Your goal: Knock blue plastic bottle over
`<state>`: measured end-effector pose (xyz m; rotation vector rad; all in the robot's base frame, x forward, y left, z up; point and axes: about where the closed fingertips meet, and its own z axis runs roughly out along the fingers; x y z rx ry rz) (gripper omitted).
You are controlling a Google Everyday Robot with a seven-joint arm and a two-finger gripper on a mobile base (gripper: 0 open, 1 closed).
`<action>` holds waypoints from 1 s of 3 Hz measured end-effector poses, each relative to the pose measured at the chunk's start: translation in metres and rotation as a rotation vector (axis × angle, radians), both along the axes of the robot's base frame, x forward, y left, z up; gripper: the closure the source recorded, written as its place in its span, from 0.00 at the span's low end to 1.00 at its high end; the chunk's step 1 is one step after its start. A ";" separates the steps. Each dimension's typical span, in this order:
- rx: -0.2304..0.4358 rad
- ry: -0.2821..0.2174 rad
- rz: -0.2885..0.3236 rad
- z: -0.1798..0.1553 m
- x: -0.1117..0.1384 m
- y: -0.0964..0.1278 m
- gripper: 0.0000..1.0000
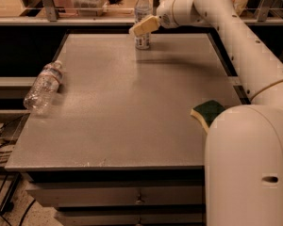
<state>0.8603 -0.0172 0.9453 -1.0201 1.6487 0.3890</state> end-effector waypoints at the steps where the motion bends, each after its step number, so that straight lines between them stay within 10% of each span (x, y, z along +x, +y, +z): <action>1: 0.015 0.005 0.049 -0.002 0.005 0.025 0.18; 3: -0.055 -0.001 0.143 0.002 -0.009 0.059 0.64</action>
Offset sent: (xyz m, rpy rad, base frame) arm 0.0041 0.0575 0.0054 -0.0436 0.0059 0.1510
